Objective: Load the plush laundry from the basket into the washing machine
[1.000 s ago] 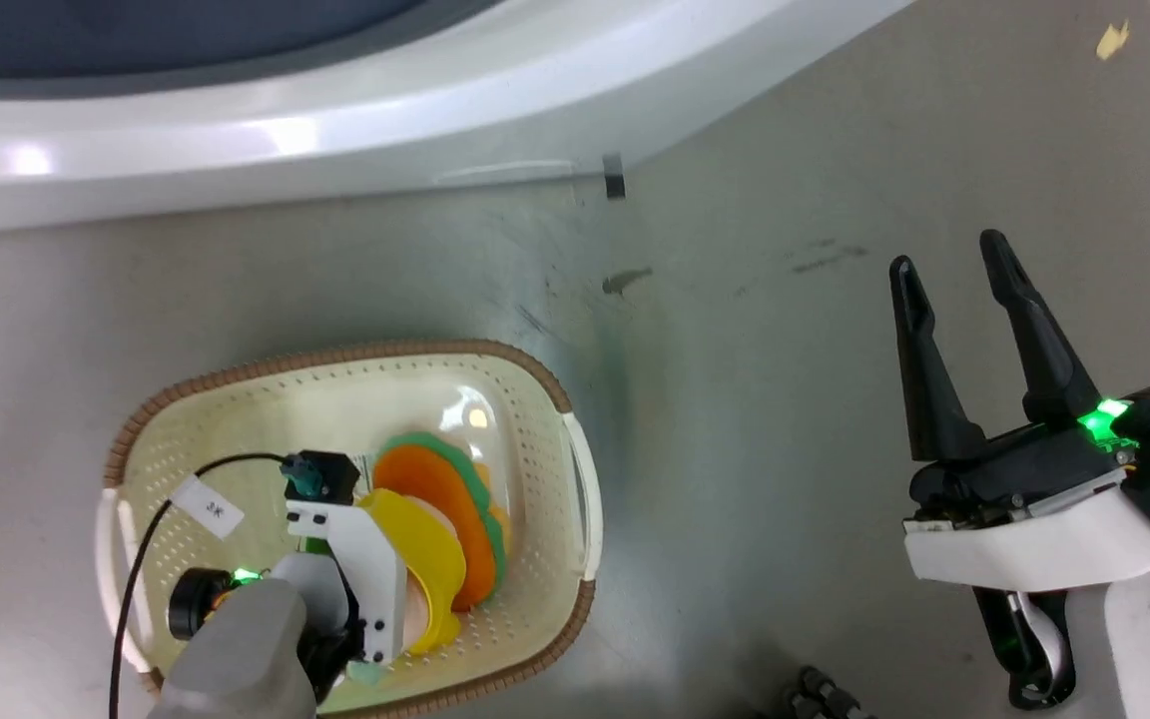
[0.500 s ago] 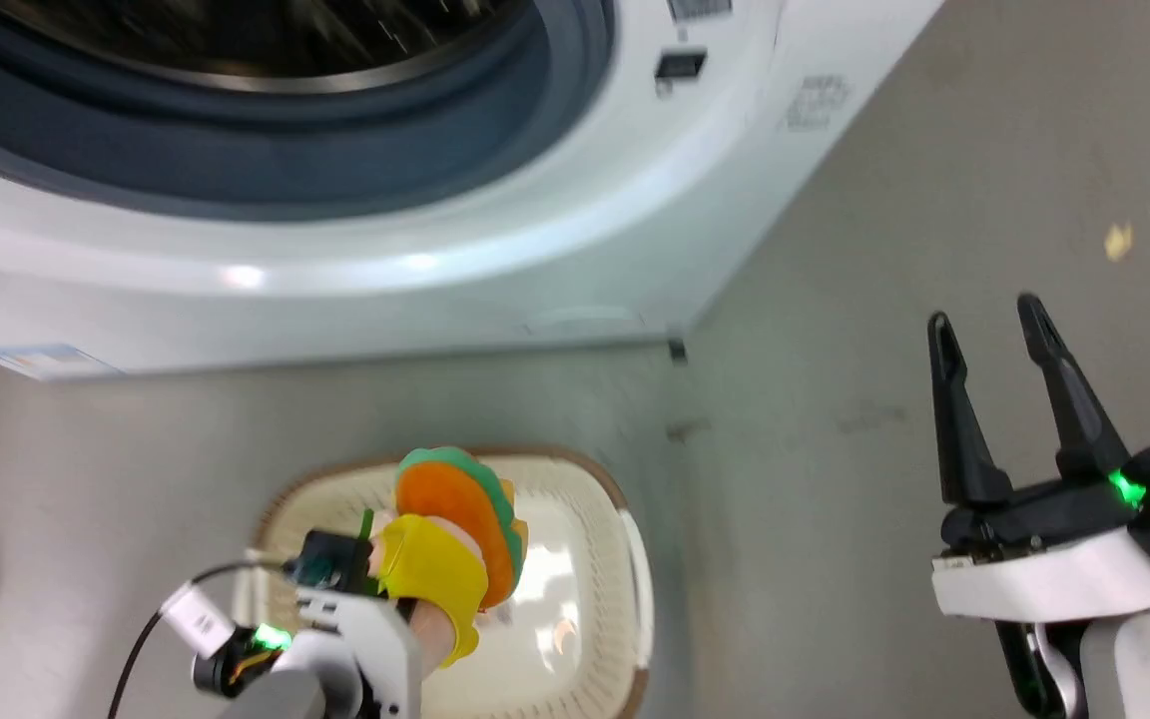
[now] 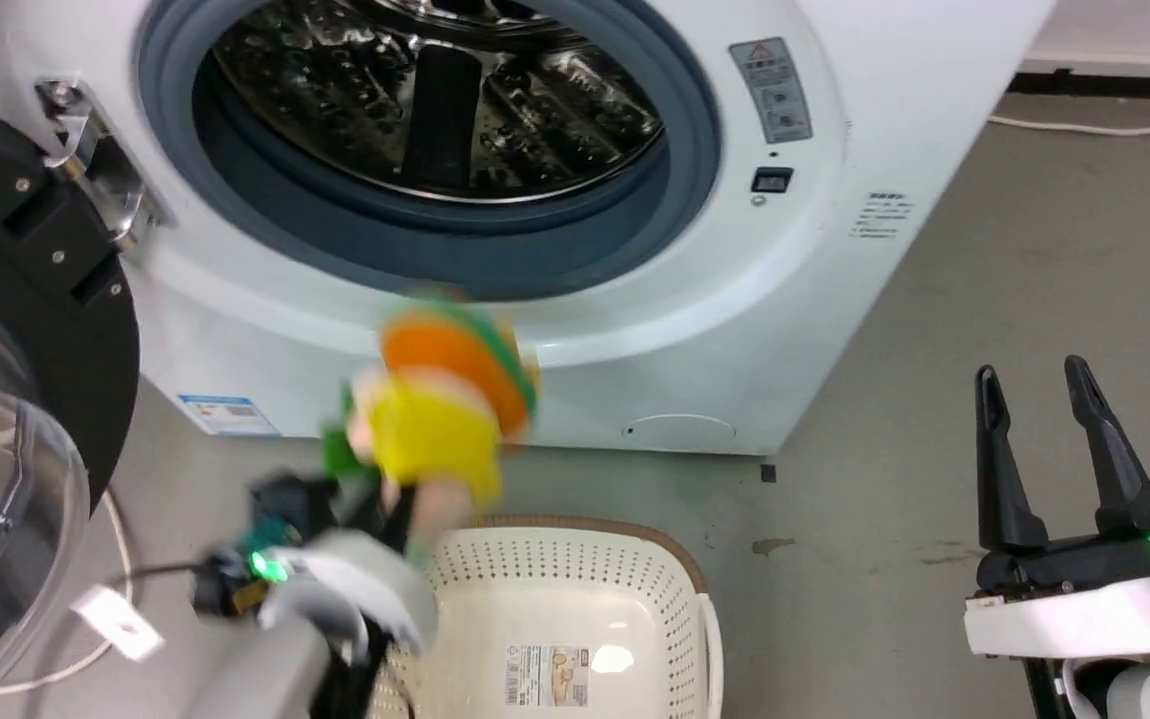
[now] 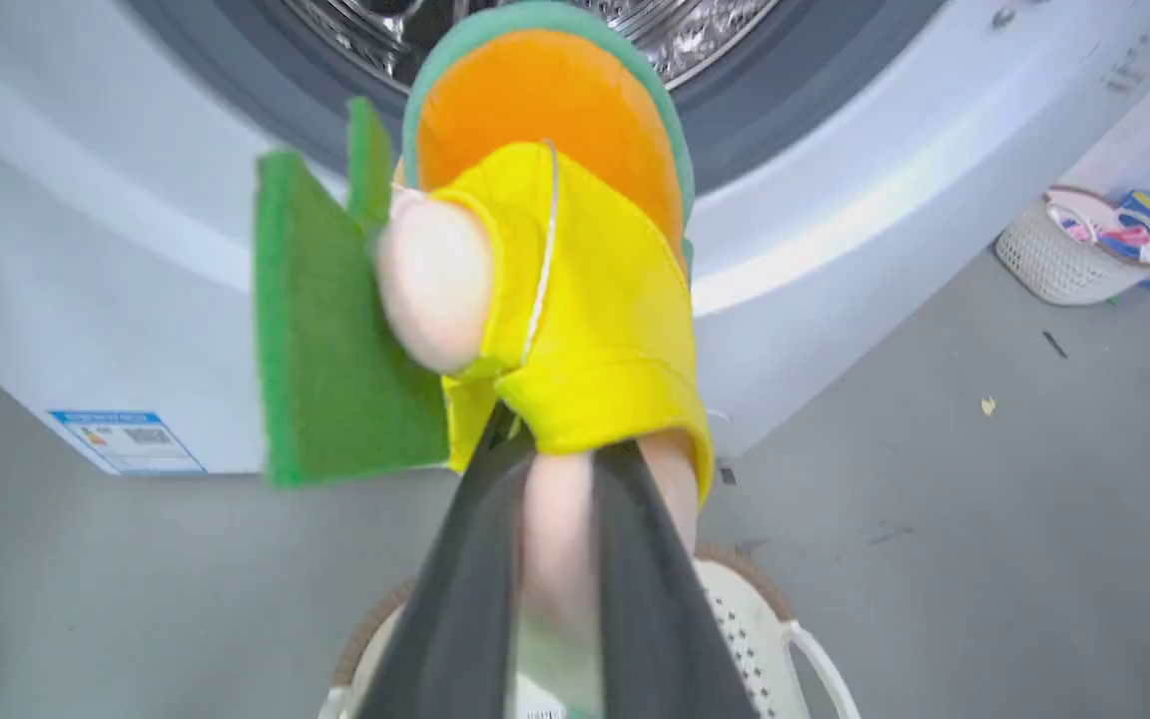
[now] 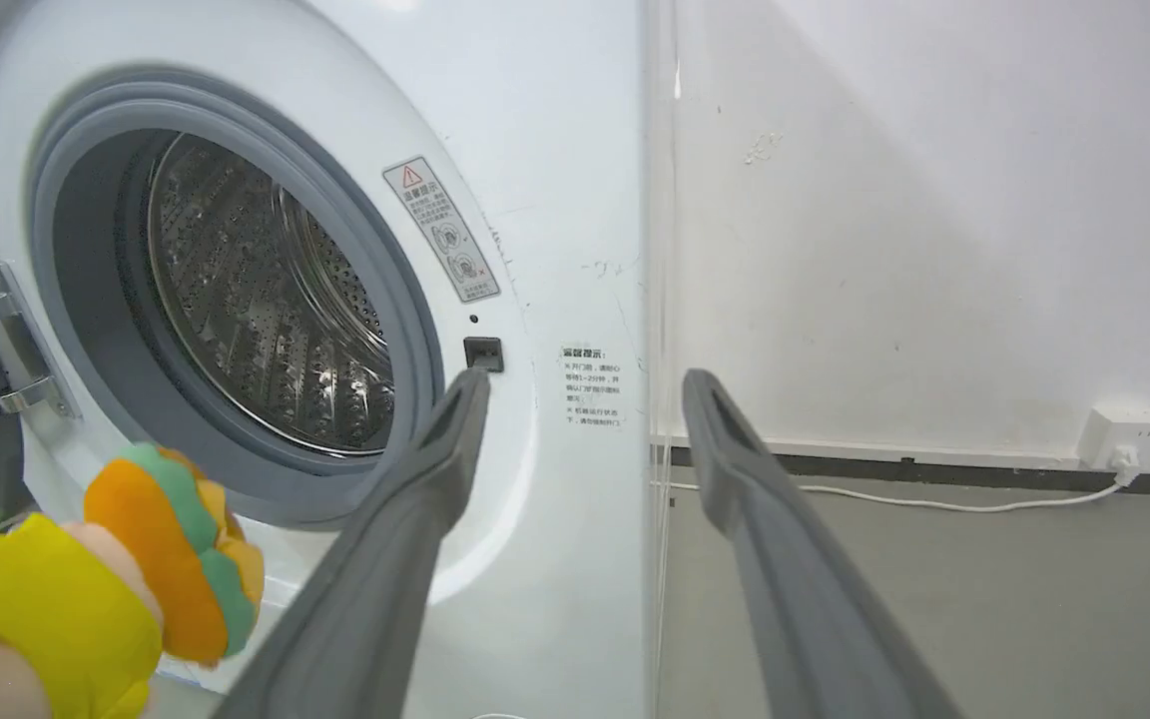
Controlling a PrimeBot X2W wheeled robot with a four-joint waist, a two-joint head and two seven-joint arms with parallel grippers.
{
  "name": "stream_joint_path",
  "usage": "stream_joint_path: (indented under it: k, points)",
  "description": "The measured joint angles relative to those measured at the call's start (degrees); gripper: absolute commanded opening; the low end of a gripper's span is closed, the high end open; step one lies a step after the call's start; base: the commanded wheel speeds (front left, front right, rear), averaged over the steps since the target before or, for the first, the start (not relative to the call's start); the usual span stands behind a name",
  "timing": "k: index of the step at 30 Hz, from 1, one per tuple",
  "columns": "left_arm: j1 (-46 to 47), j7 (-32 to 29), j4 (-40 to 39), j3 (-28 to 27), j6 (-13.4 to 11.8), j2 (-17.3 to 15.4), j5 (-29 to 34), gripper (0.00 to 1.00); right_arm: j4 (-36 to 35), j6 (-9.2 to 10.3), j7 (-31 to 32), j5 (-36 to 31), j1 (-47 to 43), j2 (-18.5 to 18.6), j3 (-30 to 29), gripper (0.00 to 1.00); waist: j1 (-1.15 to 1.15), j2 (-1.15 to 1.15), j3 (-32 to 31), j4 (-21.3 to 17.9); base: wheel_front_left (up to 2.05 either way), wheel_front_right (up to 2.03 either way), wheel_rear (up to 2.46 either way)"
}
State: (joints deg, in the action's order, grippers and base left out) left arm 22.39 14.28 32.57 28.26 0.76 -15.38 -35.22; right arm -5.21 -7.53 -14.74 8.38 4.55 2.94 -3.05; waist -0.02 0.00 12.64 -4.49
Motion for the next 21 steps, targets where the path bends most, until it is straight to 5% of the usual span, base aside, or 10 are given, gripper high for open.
stream_joint_path:
  k: [7,13,21]
  points:
    - [0.59,0.41,-16.92,-8.37,-2.11,-0.37,5.11,0.00,-0.75,0.00,0.00,0.01,0.83,-0.01,1.53,1.00,0.02,0.00,4.68,-1.03,0.00,0.00,0.00]
    - [11.15,-3.25,-16.55,-9.43,-2.03,-3.14,6.15,0.00,-1.21,0.00,0.00,0.60,3.32,0.00,2.04,1.00,0.03,0.00,9.97,-3.04,0.00,0.00,0.00]
    - [35.78,-17.44,-7.75,-11.00,0.00,-9.53,7.04,0.00,-1.47,0.00,0.00,4.76,6.99,-0.02,3.27,1.00,0.03,0.00,20.08,-8.58,0.00,0.00,0.00]
